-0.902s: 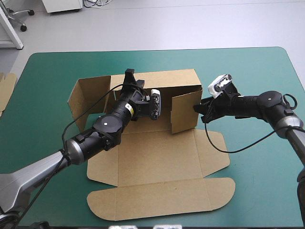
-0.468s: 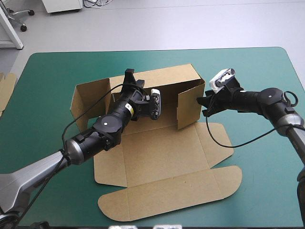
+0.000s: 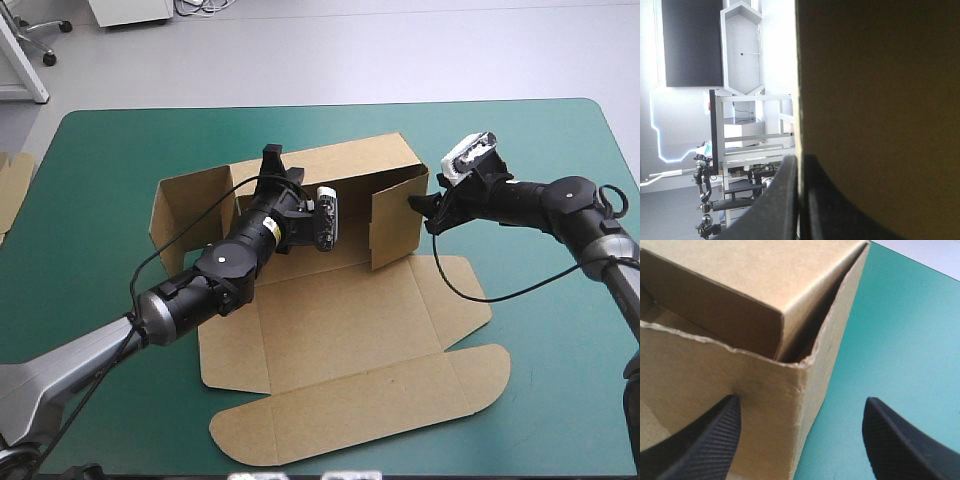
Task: Fold the box
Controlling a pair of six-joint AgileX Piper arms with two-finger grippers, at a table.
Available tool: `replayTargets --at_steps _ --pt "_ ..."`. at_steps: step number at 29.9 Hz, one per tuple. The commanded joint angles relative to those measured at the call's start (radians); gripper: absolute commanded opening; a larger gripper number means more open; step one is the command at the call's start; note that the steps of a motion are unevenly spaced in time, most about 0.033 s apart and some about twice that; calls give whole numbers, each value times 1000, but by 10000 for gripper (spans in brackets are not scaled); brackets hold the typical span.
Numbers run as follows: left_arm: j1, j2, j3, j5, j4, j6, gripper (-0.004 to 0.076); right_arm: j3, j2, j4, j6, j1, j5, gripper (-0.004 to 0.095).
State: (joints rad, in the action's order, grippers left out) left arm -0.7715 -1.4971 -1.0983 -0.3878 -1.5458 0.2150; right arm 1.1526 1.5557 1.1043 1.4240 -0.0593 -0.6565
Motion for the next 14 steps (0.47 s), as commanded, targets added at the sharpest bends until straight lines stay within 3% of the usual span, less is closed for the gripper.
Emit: replayTargets --at_steps 1,9,14 --pt "-6 38 -29 8 -33 15 -15 34 -37 88 42 -7 -8 648" --pt "-6 38 -29 46 -33 15 -15 34 -2 133 62 -14 -56 647" --pt "-6 28 -29 44 -37 15 -15 34 10 179 64 -28 -25 629"
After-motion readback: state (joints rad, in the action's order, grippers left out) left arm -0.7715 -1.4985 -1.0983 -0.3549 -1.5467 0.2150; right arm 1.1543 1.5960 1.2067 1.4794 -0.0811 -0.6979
